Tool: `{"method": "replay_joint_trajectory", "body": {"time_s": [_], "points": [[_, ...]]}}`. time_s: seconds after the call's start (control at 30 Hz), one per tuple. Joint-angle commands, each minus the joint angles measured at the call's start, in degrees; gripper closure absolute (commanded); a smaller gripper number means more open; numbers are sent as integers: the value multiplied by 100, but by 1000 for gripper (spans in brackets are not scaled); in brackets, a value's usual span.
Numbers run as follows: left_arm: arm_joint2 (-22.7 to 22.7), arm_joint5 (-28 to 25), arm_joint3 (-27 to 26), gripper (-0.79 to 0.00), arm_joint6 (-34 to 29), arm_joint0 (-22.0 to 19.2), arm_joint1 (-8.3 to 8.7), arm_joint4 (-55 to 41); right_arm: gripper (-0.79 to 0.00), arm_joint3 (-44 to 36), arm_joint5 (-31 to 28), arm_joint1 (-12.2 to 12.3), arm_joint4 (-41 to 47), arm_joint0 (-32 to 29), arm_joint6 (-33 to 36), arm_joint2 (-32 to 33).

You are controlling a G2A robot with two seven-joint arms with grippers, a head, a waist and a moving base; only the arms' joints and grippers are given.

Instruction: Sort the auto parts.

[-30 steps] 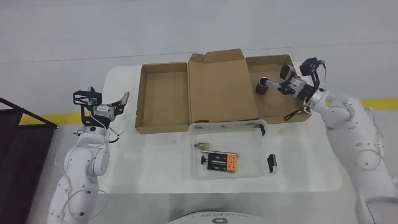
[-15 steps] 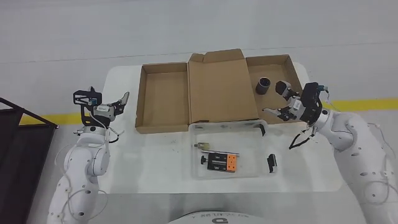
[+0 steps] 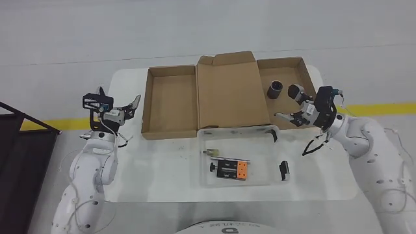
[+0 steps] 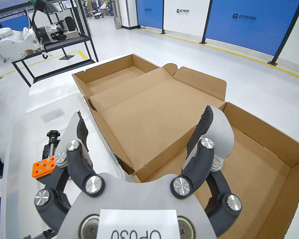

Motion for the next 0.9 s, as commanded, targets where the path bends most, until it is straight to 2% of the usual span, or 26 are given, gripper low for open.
{"method": "replay_joint_trajectory", "body": {"time_s": [0.0, 0.03, 0.1, 0.13, 0.4, 0.47, 0.5, 0.57, 0.67, 0.73, 0.87], "points": [[238, -528, -228, -785, 2, 91, 6, 313, -785, 0, 0, 0, 0, 0, 0, 0], [280, -993, -314, -785, -136, 98, 19, 114, -785, 0, 0, 0, 0, 0, 0, 0], [295, -2247, -478, -785, -689, 21, 73, -314, -785, 0, 0, 0, 0, 0, 0, 0], [230, -2642, -525, -785, -883, -31, 92, -625, -785, 0, 0, 0, 0, 0, 0, 0], [220, -2761, -548, -785, -940, -43, 97, -712, -785, 0, 0, 0, 0, 0, 0, 0], [271, -2641, -766, -785, -994, -39, 110, -170, -785, 0, 0, 0, 0, 0, 0, 0], [475, -2930, -888, -785, -947, 33, 115, -128, -785, 0, 0, 0, 0, 0, 0, 0], [521, -3670, -857, -785, -993, -75, 134, -821, -785, 0, 0, 0, 0, 0, 0, 0], [657, -4857, -769, -785, -1677, -440, 187, -1768, -785, 0, 0, 0, 0, 0, 0, 0], [969, -5500, -664, -785, -2505, -768, 225, -2352, -785, 0, 0, 0, 0, 0, 0, 0], [1817, -5226, -465, -785, -3814, -1532, 193, -2887, -785, 0, 0, 0, 0, 0, 0, 0]]}}
